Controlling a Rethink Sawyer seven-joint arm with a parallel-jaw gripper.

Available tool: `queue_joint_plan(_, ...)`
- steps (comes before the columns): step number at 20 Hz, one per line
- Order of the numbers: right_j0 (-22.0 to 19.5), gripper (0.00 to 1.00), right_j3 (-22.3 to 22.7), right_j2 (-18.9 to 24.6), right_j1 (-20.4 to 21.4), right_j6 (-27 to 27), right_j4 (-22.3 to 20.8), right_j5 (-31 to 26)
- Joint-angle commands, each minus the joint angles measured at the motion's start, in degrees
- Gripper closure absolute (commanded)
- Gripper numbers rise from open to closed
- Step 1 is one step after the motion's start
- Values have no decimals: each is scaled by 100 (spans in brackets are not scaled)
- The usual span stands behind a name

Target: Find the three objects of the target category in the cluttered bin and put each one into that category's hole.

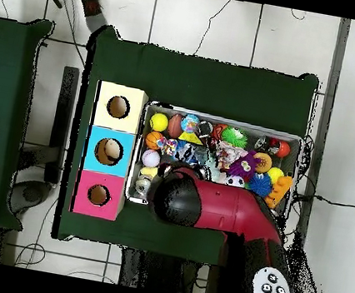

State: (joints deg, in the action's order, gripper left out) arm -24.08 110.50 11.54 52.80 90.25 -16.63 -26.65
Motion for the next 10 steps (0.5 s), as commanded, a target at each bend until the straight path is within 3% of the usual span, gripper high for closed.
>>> queue_joint_plan(1, 547, 100, 686, -206, -18, 1783, 772, -255)
queue_joint_plan(10, 1667, 100, 632, -722, 375, 2140, 1419, -732)
